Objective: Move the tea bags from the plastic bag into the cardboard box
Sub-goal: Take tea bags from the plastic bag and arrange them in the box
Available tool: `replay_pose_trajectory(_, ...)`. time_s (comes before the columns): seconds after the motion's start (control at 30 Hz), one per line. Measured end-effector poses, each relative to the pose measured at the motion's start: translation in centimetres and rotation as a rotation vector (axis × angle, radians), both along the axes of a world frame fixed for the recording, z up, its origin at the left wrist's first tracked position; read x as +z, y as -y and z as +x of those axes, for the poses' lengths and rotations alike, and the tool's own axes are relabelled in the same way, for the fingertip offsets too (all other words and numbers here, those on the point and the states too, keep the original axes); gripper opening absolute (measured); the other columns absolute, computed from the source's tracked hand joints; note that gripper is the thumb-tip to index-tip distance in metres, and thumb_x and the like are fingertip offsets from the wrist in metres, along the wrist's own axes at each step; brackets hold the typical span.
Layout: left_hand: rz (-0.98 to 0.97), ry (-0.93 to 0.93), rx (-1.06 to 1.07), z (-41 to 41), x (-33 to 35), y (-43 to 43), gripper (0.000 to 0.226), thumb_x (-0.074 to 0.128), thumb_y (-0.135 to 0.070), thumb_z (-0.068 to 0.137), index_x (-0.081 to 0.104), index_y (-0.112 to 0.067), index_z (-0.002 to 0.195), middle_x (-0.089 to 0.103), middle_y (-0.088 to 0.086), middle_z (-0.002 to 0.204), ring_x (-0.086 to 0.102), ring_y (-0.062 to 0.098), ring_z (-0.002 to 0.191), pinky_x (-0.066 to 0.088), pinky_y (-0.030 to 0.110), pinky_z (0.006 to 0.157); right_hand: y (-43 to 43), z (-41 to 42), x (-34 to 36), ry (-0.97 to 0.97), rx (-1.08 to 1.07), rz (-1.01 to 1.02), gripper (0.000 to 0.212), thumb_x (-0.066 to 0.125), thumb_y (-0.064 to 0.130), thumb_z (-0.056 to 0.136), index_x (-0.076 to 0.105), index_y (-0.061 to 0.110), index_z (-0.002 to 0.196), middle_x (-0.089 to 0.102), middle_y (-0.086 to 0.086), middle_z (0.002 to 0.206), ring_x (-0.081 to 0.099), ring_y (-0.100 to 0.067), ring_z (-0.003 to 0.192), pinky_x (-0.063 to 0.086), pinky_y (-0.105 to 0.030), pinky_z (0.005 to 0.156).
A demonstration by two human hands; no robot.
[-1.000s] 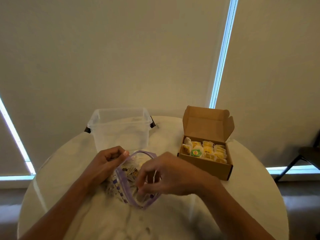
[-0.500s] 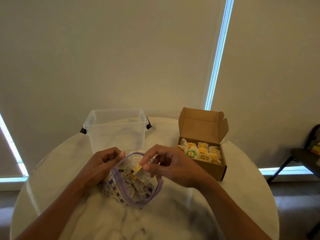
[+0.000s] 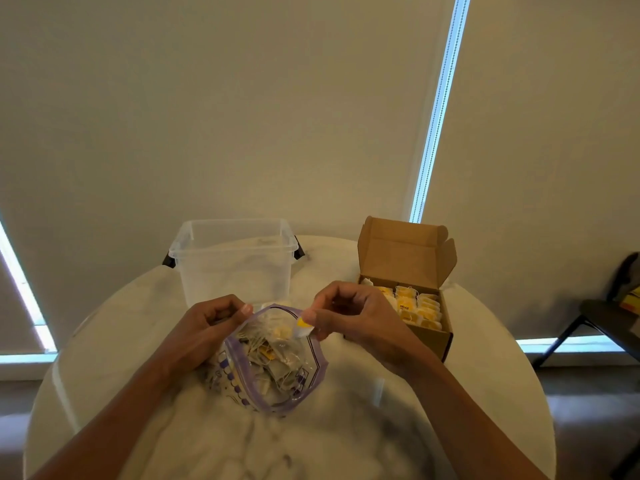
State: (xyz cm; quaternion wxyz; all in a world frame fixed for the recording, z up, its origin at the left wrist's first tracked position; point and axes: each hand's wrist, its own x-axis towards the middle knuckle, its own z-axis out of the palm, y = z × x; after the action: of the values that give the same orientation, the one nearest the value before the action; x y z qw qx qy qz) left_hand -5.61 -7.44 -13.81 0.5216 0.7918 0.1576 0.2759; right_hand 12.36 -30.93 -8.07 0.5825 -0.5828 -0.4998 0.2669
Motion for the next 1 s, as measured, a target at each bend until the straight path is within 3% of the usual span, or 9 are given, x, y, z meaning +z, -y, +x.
replay_pose_trajectory(0.13, -0.001, -0.006, 0.004, 0.0, 0.0, 0.1, 0.029, 0.067, -0.044, 0.103, 0.08, -0.019, 0.096, 0.083, 0.01, 0.094, 0.08, 0.036, 0.096, 0.06, 0.059, 0.098, 0.7, 1.8, 0.4, -0.154, -0.219, 0.2, 0.016, 0.08, 0.01, 0.091, 0.068, 0.006, 0.102, 0.075, -0.004, 0.101, 0.075, -0.031, 0.095, 0.063, -0.04, 0.086)
replay_pose_trajectory(0.23, -0.008, 0.011, -0.007, 0.0, 0.0, 0.0, 0.03, 0.071, -0.048, 0.103, 0.081, -0.02, 0.097, 0.082, 0.01, 0.095, 0.079, 0.039, 0.097, 0.059, 0.061, 0.099, 1.8, 4.0, 0.9, -0.251, -0.434, 0.36, 0.023, 0.074, 0.004, 0.095, 0.066, 0.011, 0.115, 0.075, -0.002, 0.109, 0.077, -0.029, 0.101, 0.063, -0.037, 0.086)
replay_pose_trajectory(0.37, -0.022, 0.014, -0.01, 0.0, 0.1, 0.1, 0.043, 0.071, -0.062, 0.092, 0.082, -0.021, 0.1, 0.083, 0.011, 0.097, 0.081, 0.035, 0.095, 0.061, 0.059, 0.098, 3.0, 6.3, 0.7, -0.085, -0.666, 0.428, 0.028, 0.074, 0.011, 0.098, 0.068, 0.02, 0.123, 0.074, 0.006, 0.112, 0.074, -0.016, 0.108, 0.065, -0.033, 0.086)
replay_pose_trajectory(0.5, -0.022, 0.003, 0.0, 0.1, -0.1, 0.0, 0.03, 0.071, -0.045, 0.105, 0.082, -0.018, 0.1, 0.083, 0.012, 0.096, 0.081, 0.035, 0.094, 0.06, 0.059, 0.099, 3.2, 7.3, 0.1, 0.022, -0.687, 0.361, 0.02, 0.076, 0.02, 0.098, 0.076, 0.026, 0.117, 0.077, 0.007, 0.113, 0.073, -0.017, 0.111, 0.063, -0.041, 0.094)
replay_pose_trajectory(0.6, -0.015, -0.014, 0.007, 0.0, -0.2, -0.1, 0.026, 0.065, -0.038, 0.104, 0.082, -0.018, 0.099, 0.083, 0.011, 0.097, 0.081, 0.034, 0.095, 0.061, 0.059, 0.1, 3.0, 7.3, -0.2, 0.113, -0.661, 0.262, 0.016, 0.076, 0.024, 0.097, 0.077, 0.031, 0.112, 0.077, 0.013, 0.11, 0.074, -0.014, 0.107, 0.064, -0.041, 0.094)
replay_pose_trajectory(0.8, -0.024, -0.016, 0.007, 0.1, -0.1, 0.1, 0.025, 0.065, -0.038, 0.103, 0.082, -0.02, 0.097, 0.084, 0.011, 0.097, 0.082, 0.033, 0.094, 0.062, 0.057, 0.098, 2.4, 7.3, -1.5, 0.456, -0.634, 0.008, 0.019, 0.077, 0.03, 0.097, 0.075, 0.038, 0.114, 0.073, 0.021, 0.111, 0.068, 0.004, 0.098, 0.059, -0.014, 0.075)
replay_pose_trajectory(1.0, -0.017, -0.017, 0.002, 0.0, -0.2, 0.0, 0.026, 0.066, -0.039, 0.103, 0.081, -0.019, 0.099, 0.083, 0.01, 0.099, 0.08, 0.035, 0.098, 0.06, 0.061, 0.102, 1.7, 7.5, -2.3, 0.658, -0.604, -0.203, 0.017, 0.073, 0.033, 0.1, 0.077, 0.039, 0.115, 0.072, 0.021, 0.106, 0.068, 0.002, 0.087, 0.056, -0.014, 0.076)
